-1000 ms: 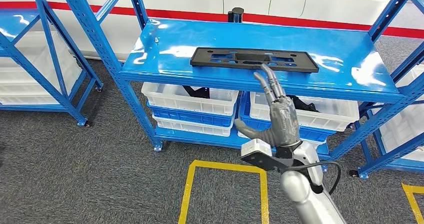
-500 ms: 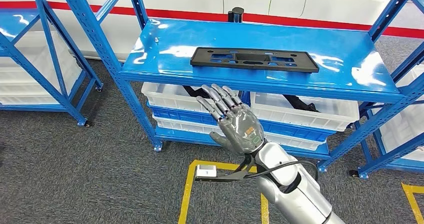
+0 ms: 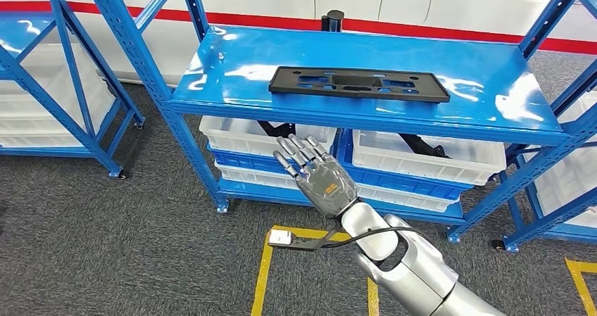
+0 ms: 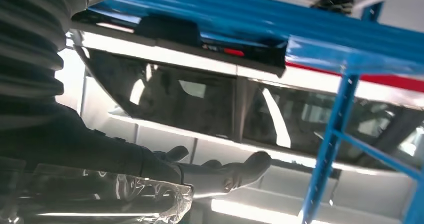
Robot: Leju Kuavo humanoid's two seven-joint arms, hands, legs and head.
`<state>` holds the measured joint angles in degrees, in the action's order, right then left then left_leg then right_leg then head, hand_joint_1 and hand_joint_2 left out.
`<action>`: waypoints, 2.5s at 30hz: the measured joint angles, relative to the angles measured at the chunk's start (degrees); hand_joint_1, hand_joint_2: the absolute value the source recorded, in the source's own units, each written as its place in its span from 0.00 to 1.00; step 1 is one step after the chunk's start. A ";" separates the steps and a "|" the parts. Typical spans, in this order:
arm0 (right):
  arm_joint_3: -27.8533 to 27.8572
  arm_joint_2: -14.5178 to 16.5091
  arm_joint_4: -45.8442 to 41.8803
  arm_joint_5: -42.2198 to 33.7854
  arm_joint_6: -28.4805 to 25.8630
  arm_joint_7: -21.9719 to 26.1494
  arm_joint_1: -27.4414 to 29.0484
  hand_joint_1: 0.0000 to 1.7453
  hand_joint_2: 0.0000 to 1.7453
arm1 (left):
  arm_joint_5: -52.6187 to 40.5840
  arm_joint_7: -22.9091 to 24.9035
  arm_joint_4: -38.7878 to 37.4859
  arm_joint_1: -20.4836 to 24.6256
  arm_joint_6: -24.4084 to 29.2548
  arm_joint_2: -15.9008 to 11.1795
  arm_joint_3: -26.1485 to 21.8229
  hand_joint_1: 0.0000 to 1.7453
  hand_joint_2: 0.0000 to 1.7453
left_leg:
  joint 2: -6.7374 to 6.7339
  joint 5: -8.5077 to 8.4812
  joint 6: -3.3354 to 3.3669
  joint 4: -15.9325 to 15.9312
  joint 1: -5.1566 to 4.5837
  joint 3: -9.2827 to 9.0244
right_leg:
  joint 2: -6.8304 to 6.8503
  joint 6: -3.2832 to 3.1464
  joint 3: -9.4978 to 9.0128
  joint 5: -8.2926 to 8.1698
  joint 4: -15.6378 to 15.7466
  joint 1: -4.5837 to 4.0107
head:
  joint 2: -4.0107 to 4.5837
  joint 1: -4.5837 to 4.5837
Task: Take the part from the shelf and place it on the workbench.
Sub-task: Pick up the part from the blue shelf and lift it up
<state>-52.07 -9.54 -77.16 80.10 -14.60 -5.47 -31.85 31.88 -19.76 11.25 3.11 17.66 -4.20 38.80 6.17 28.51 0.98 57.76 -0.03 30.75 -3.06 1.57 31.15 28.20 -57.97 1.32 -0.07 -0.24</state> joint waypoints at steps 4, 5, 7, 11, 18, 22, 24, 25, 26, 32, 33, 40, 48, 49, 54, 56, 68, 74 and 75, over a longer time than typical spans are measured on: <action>0.68 -0.04 1.02 0.01 0.53 -2.82 -0.08 0.00 1.00 | 0.08 -0.34 0.01 0.00 -0.02 0.00 -0.32 0.00 0.00 | -0.22 -0.06 0.81 -0.19 0.07 -0.02 | -0.20 0.55 0.03 -0.09 0.45 -0.13 | 0.00 -0.01; 1.18 -0.09 1.10 0.01 0.40 -3.32 -0.08 0.00 1.00 | 0.08 -0.57 0.02 -0.02 -0.02 0.05 -0.39 0.00 0.00 | -0.40 -0.30 1.13 -0.83 0.20 -0.38 | 0.07 0.77 0.17 -0.04 0.34 -0.24 | 0.00 -0.02; 2.35 -0.21 1.15 0.03 -0.03 -3.96 -0.23 0.00 1.00 | 0.07 -0.91 0.02 -0.07 -0.02 0.19 -0.45 0.00 0.00 | -0.89 -0.84 1.68 -2.13 0.58 -1.21 | 1.18 0.82 2.23 1.13 -3.07 -0.57 | 0.00 -0.15; 4.35 -0.58 1.29 -0.19 -1.25 -4.72 0.48 0.00 1.00 | -0.11 -0.78 0.01 -0.13 -0.04 0.42 -0.46 0.00 0.00 | -1.56 -0.33 1.88 -2.38 0.65 -1.80 | 2.22 1.19 10.73 3.67 -15.68 -0.31 | 0.00 -0.22; 8.81 -0.99 1.29 -0.71 -3.44 -5.48 1.20 0.00 1.00 | -0.34 0.12 -0.06 0.01 -0.04 0.54 -0.48 0.00 0.00 | -1.20 3.16 -0.16 -1.94 0.66 -3.82 | 1.96 1.96 4.30 -3.69 -0.18 0.20 | 0.00 -0.25; 10.80 -0.81 0.69 -0.77 -3.74 -5.48 1.29 0.00 1.00 | -0.36 0.07 -0.04 0.07 -0.02 0.62 -0.48 0.00 0.00 | -3.77 5.18 -1.20 1.97 1.12 -2.22 | 2.35 -0.28 3.28 -2.48 -0.16 0.47 | 0.00 0.01; 11.32 -0.76 0.53 -0.73 -3.83 -5.48 1.48 0.00 1.00 | -0.47 0.08 -0.04 0.14 -0.02 0.64 -0.48 0.00 0.00 | -5.63 7.61 -1.65 10.10 1.15 2.81 | 2.86 -1.05 2.30 -1.58 -0.14 0.37 | 0.00 0.13; 11.50 -0.77 0.53 -0.71 -3.86 -5.48 1.71 0.00 1.00 | -0.54 0.09 -0.04 0.12 -0.03 0.69 -0.48 0.00 0.00 | -5.86 8.28 -1.76 13.99 1.17 5.79 | 3.11 -1.19 1.73 -1.06 -0.14 0.32 | 0.00 0.12; 11.61 -0.77 0.53 -0.66 -3.88 -5.48 1.98 0.00 1.00 | -0.61 0.10 -0.04 0.06 -0.03 0.73 -0.47 0.00 0.00 | -5.94 7.95 -1.77 16.32 1.17 8.14 | 3.31 -1.18 1.10 -0.51 -0.14 0.29 | 0.00 0.13; 12.19 -0.57 0.52 0.43 -4.48 -5.51 2.59 0.00 1.00 | -0.70 0.32 -0.11 0.05 -0.03 0.68 -0.46 0.00 0.00 | -7.06 -4.11 -0.37 1.90 0.49 5.86 | 3.94 0.10 -2.96 2.89 0.47 -0.15 | 0.00 0.16; 12.27 -0.55 0.51 0.59 -4.65 -5.54 2.68 0.00 1.00 | -0.71 0.34 -0.13 0.12 -0.03 0.71 -0.46 0.00 0.00 | -7.07 -3.59 -0.10 1.39 0.27 5.53 | 4.04 0.55 -3.31 2.95 0.62 -0.33 | 0.00 0.19; 12.77 -0.51 0.44 0.95 -5.02 -5.70 3.25 0.00 1.00 | -0.71 0.27 -0.13 0.24 -0.02 0.80 -0.49 0.00 0.00 | -5.39 -1.92 2.27 0.10 0.30 2.49 | 3.44 1.13 4.22 6.96 -12.94 -0.18 | 0.00 -0.11; 13.08 -0.40 0.35 1.25 -4.80 -5.50 4.34 0.00 1.00 | -0.57 0.16 -0.15 -0.10 0.15 0.97 -0.49 0.00 0.00 | -3.90 1.76 1.39 0.14 -0.24 -1.87 | 3.14 0.29 4.41 -2.68 -0.40 -1.25 | 0.00 -0.02; 13.08 -0.34 0.26 1.32 -4.76 -5.44 4.31 0.00 1.00 | -0.53 0.09 -0.15 -0.19 0.21 0.98 -0.49 0.00 0.00 | -3.91 1.84 1.10 0.26 -0.29 -2.11 | 3.13 -0.36 4.08 -2.45 -0.23 -1.33 | 0.00 -0.01; 13.45 -0.04 0.06 2.50 -3.55 -6.59 4.10 0.00 1.00 | -0.15 -0.08 -0.15 -0.18 0.46 1.00 -0.49 0.00 0.00 | -5.33 4.86 -0.41 8.71 0.12 1.84 | 3.12 -1.88 1.26 -2.15 0.52 -0.38 | 0.00 0.19; 14.04 -0.03 0.30 3.32 -1.83 -8.30 4.23 0.00 1.00 | -0.03 -0.13 -0.15 -0.26 0.77 0.95 -0.49 0.00 0.00 | -5.59 6.84 -1.15 14.59 0.66 6.63 | 3.15 -2.05 0.81 -1.64 0.50 -0.33 | 0.00 0.24; 18.82 -1.28 1.96 7.09 6.56 -13.82 4.88 0.00 1.00 | 0.56 -0.34 -0.30 -0.50 3.95 1.29 -0.80 0.00 0.00 | -5.82 -3.51 -0.90 1.21 1.35 4.71 | 3.29 -0.30 -1.18 0.72 1.00 -0.03 | 0.00 0.46; 20.21 -2.52 2.78 7.92 11.98 -14.74 4.87 0.00 1.00 | 1.17 -0.85 -0.32 -0.55 4.44 1.33 -1.50 0.00 0.00 | -5.56 -3.13 -0.28 1.21 1.15 4.71 | 3.60 -0.19 -1.95 0.65 1.97 -0.02 | 0.00 0.45; 20.27 -2.68 2.95 7.91 12.48 -14.73 4.87 0.00 1.00 | 1.21 -0.87 -0.32 -0.55 4.55 1.34 -1.56 0.00 0.00 | -5.57 -3.09 -0.22 1.22 1.12 4.71 | 3.59 -0.09 -2.08 0.60 2.04 -0.02 | 0.00 0.46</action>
<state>-31.80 -12.21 -74.21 88.01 -2.13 -20.20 -26.98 33.09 -20.64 10.93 2.56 22.21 -2.85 37.24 0.60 25.42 0.76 58.98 1.09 35.46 0.53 1.47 29.07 28.80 -55.94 1.30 -0.07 0.22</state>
